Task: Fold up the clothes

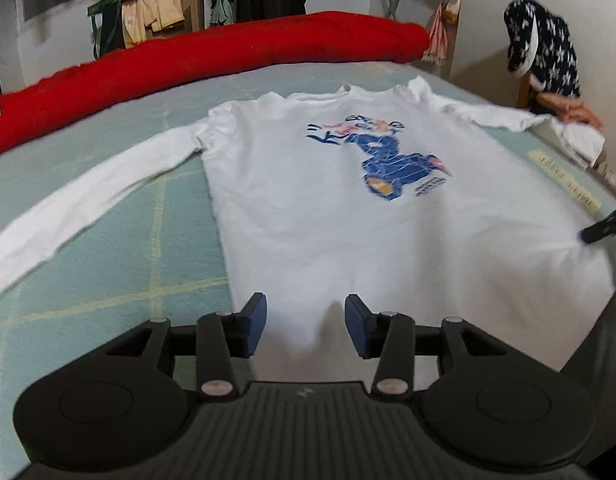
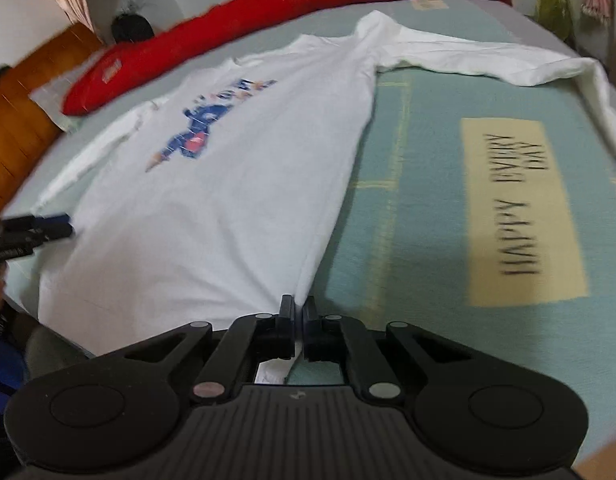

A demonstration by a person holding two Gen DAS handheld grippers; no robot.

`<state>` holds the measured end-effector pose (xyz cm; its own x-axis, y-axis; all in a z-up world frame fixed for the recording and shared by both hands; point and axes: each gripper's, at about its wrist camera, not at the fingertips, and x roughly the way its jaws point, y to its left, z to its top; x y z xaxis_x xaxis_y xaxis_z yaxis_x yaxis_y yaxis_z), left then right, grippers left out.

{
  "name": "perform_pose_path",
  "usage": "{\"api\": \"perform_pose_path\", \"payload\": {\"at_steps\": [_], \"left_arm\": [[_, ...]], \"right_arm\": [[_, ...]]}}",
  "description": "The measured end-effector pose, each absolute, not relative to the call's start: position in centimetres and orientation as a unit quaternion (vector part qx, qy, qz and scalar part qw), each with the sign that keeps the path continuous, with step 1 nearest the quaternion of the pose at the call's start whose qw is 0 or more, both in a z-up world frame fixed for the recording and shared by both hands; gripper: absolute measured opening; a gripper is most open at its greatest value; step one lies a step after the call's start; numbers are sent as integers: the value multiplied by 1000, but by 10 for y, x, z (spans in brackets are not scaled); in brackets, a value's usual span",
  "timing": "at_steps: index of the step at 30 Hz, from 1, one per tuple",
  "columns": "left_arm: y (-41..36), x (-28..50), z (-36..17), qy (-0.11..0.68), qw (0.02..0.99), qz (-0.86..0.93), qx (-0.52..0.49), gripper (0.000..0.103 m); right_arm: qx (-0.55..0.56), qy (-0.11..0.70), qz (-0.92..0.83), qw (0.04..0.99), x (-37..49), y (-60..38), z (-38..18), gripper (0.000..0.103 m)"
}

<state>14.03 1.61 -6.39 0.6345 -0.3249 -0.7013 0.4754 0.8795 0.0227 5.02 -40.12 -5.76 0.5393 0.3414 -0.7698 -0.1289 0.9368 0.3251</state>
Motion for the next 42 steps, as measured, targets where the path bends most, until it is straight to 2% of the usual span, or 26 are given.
{"api": "perform_pose_path", "payload": {"at_steps": [2, 7, 9, 11, 15, 18, 25, 30, 33, 35, 38, 40, 42], "left_arm": [[15, 143, -60, 361, 898, -225, 112, 45], [1, 165, -48, 343, 896, -259, 111, 52], [-10, 182, -51, 345, 891, -273, 110, 52], [-21, 201, -56, 348, 887, -286, 104, 52], [-33, 241, -78, 356, 883, -296, 81, 52], [-26, 261, -92, 350, 896, -254, 103, 54], [10, 288, -82, 373, 894, -237, 75, 49], [-16, 315, -63, 341, 887, -306, 54, 56], [-29, 343, -72, 362, 879, -307, 33, 57], [-24, 357, -82, 361, 893, -266, 47, 51], [-7, 369, -90, 359, 903, -231, 42, 52], [8, 375, -92, 360, 906, -221, 25, 45], [4, 375, -89, 352, 910, -210, 54, 45]], "right_arm": [[115, 470, 136, 864, 49, -404, -56, 6], [70, 437, 121, 889, 57, -394, -27, 22], [66, 410, 132, 900, 71, -384, -14, 41], [56, 392, 152, 906, 89, -369, -8, 54], [19, 395, 188, 899, 141, -329, -30, 54], [-13, 407, 179, 896, 171, -318, -58, 54], [13, 407, 135, 903, 171, -375, -61, 55], [29, 370, 172, 912, 196, -363, -36, 70], [25, 364, 210, 907, 227, -340, -34, 71], [14, 377, 209, 902, 246, -333, -43, 71], [-13, 398, 164, 903, 263, -340, -60, 71], [-3, 392, 141, 909, 262, -361, -67, 71], [12, 387, 119, 914, 262, -380, -70, 71]]}}
